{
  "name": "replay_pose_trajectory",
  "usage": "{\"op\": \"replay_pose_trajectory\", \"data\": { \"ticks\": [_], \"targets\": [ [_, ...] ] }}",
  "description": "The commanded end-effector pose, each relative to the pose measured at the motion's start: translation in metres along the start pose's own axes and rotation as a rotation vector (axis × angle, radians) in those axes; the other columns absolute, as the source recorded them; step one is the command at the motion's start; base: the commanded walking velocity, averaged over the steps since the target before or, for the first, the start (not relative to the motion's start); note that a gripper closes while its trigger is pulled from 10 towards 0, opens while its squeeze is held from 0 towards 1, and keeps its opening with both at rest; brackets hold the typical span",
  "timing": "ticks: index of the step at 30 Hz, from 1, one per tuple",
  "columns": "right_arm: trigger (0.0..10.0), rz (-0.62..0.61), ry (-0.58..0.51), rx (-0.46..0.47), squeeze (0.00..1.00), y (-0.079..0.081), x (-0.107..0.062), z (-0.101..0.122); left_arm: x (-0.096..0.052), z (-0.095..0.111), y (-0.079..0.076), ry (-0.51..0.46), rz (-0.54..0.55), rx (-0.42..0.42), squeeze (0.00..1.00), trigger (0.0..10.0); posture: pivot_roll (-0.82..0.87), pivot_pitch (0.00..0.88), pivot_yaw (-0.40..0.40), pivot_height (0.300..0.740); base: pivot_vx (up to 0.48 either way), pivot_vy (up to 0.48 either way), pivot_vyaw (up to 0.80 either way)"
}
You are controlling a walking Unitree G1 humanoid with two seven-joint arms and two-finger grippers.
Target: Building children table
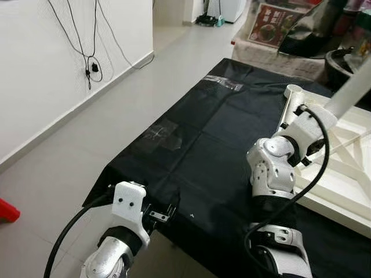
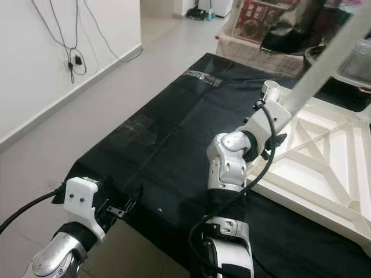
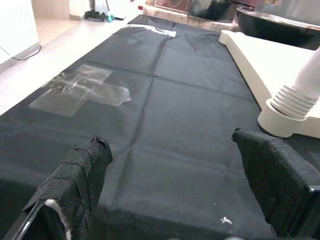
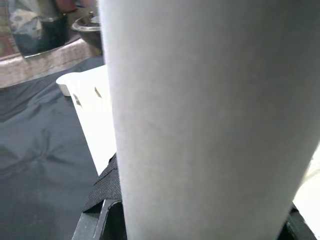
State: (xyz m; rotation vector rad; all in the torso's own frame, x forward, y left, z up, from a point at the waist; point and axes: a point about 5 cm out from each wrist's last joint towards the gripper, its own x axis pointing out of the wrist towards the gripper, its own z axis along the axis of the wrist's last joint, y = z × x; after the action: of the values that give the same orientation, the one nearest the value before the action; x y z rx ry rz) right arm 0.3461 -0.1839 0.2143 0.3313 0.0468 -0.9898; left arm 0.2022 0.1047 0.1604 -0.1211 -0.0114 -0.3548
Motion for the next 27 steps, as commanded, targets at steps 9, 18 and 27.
{"op": "replay_pose_trajectory", "data": {
  "ticks": [9, 18, 27],
  "targets": [
    [10.0, 0.389, 0.127, -0.288, 0.0, 0.012, -0.013, -0.068, -0.001, -0.004, 0.002, 0.015, -0.003, 0.019, 0.0, 10.0, 0.13, 0.141, -0.068, 0.74, 0.0, 0.0, 0.0],
    [10.0, 0.891, 0.412, -0.202, 0.0, 0.03, -0.034, -0.099, 0.0, -0.002, 0.004, 0.007, -0.008, 0.028, 0.0, 10.0, 0.12, 0.139, -0.07, 0.74, 0.0, 0.0, 0.0],
    [10.0, 1.265, 0.396, -0.164, 0.0, 0.042, -0.037, -0.093, -0.003, 0.0, 0.001, 0.006, -0.01, 0.032, 0.0, 10.0, 0.13, 0.159, -0.075, 0.74, 0.0, 0.0, 0.0]
  ]
}}
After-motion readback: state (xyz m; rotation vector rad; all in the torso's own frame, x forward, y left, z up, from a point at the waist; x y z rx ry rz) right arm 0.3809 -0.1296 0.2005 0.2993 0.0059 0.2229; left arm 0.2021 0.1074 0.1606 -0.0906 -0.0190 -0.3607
